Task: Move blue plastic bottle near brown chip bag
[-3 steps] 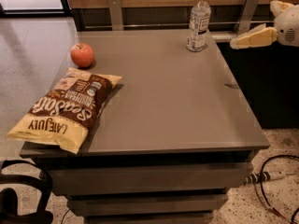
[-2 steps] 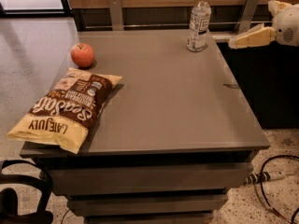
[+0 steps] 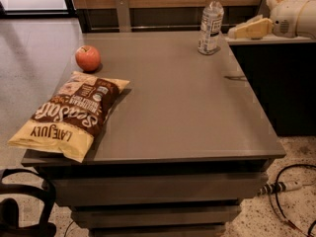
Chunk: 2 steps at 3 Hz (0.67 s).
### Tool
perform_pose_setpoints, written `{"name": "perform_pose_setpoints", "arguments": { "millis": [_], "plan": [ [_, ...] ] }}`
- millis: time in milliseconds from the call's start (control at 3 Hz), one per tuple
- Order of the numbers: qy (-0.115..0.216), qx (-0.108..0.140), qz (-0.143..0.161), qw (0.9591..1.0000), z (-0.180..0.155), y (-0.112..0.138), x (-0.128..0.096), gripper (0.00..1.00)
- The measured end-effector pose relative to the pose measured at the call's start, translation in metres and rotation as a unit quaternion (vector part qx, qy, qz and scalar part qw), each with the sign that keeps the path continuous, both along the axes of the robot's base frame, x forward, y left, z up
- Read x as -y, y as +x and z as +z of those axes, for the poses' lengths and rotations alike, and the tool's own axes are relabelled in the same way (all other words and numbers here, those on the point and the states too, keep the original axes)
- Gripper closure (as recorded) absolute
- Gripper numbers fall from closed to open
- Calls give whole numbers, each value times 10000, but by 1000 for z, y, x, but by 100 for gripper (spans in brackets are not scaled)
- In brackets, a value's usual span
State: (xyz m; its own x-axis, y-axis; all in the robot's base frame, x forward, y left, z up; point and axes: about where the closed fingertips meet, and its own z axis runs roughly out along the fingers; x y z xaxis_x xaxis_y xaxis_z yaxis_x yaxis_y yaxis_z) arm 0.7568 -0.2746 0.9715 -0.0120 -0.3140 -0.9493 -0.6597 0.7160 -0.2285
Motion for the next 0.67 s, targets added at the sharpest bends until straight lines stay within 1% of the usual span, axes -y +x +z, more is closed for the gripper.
{"name": "perform_pose_setpoints", "arguments": {
  "millis": [333,667],
  "plan": [
    [210,19,180,9996,-6,34,-24,0],
    [502,-39,277,9983,-15,59,-42,0]
  ]
}}
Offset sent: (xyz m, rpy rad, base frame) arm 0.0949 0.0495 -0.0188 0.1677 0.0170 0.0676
